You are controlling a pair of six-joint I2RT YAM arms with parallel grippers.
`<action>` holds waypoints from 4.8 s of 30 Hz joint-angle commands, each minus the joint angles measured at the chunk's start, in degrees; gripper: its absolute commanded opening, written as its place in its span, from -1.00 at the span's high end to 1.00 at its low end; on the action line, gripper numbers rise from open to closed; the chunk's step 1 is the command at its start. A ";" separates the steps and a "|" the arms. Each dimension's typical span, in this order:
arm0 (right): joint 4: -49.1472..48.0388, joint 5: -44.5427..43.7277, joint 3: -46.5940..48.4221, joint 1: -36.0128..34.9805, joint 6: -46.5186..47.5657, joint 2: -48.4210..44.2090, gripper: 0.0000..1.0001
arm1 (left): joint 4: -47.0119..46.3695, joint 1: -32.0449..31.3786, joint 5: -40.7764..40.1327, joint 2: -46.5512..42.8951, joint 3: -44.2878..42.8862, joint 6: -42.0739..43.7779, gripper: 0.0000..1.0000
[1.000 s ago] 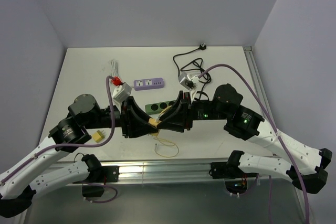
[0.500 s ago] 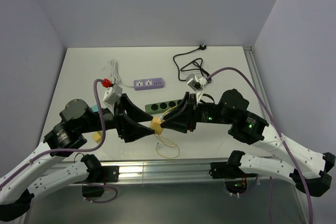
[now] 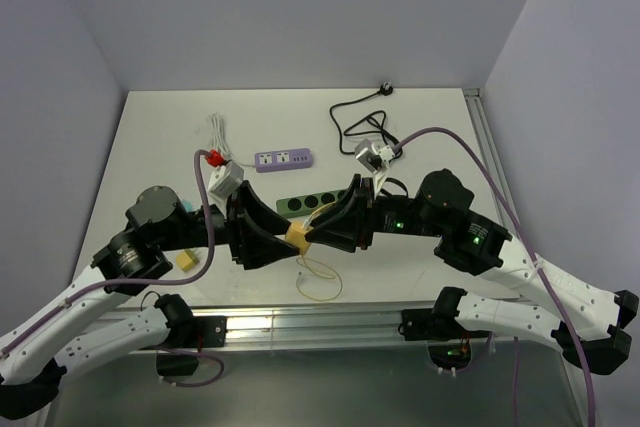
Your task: Insert the plug
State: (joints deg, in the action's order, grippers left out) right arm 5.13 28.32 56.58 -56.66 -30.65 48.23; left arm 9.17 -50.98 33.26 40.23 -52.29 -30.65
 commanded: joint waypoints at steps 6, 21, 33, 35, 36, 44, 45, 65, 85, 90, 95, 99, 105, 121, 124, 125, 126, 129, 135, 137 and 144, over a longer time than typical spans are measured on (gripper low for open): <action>-3.54 -1.07 3.45 -0.38 -0.46 -0.41 1.00 | -5.66 0.00 2.17 -2.35 1.85 -1.78 -0.16; -4.86 0.41 2.49 -0.55 -0.37 -0.50 1.00 | -9.95 0.00 5.15 0.38 2.37 -4.32 0.67; 13.84 -0.89 11.80 -0.55 10.00 2.84 -0.06 | 1.89 -0.08 1.74 0.73 -2.02 -0.03 0.99; 15.61 -0.54 12.15 -0.55 10.26 2.31 -0.10 | 3.39 0.00 0.85 0.73 -3.08 0.42 0.99; 16.75 -0.11 11.72 -0.55 10.26 1.61 -0.18 | 3.40 0.00 0.93 0.82 -3.34 0.51 0.99; 19.30 2.44 11.97 -0.64 11.40 1.87 -0.26 | 6.29 0.00 0.50 1.26 -5.18 2.17 0.99; 21.48 2.27 13.28 -0.64 12.02 2.04 -0.26 | 7.60 0.00 0.15 1.17 -5.62 2.26 0.99; 43.39 11.39 40.36 -0.55 34.78 21.46 -0.47 | 15.70 0.00 3.04 4.07 -7.56 4.72 0.99; 47.70 15.01 39.22 -0.64 38.04 27.44 -0.32 | 15.97 0.00 5.24 4.07 -8.44 6.39 0.99; 47.61 15.54 39.05 -0.64 37.69 28.15 -0.29 | 16.05 -0.08 5.06 3.63 -8.35 6.48 0.99; 47.43 15.37 38.87 -0.55 37.25 28.94 -0.23 | 15.70 0.00 5.24 2.93 -8.26 6.48 0.99; 47.00 16.15 38.08 -0.55 36.98 29.12 -0.08 | 16.05 0.00 5.06 2.40 -8.44 6.57 0.99; 45.41 17.99 37.11 -0.55 36.10 29.29 0.40 | 16.05 0.00 5.07 1.96 -8.09 6.48 0.99; 41.01 -20.54 32.18 11.20 22.66 14.54 1.00 | 25.80 -0.08 -31.62 -7.00 -12.13 3.68 -0.88; 41.63 -34.08 35.17 16.73 22.04 13.83 1.00 | 25.99 0.00 -35.43 -8.58 -11.87 3.50 -0.91; 40.59 -36.90 35.79 18.24 22.91 13.91 1.00 | 25.90 0.00 -37.19 -9.02 -11.78 3.76 -0.92; 40.06 -45.72 36.84 19.47 23.35 14.26 1.00 | 25.81 0.00 -37.99 -9.29 -11.61 3.76 -0.92; 34.45 -59.20 40.36 21.86 28.26 17.50 1.00 | 24.76 0.00 -41.33 -9.55 -10.12 3.76 -0.92; 17.29 -61.80 53.31 27.74 40.75 32.22 1.00 | 19.58 0.00 -47.13 -10.26 -4.41 2.27 -0.93; 13.09 -61.54 58.97 28.19 45.58 37.70 1.00 | 17.91 0.00 -48.36 -10.26 -3.44 1.31 -0.93; 10.08 -45.31 85.94 27.66 51.74 65.98 1.00 | 13.25 0.00 -53.81 -12.80 2.36 -1.77 -0.89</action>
State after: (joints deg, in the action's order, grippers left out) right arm 18.72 -25.26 134.26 -28.36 16.25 106.45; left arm 27.44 -50.94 -15.97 29.21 -51.35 -30.22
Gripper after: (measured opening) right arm 0.387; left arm 0.948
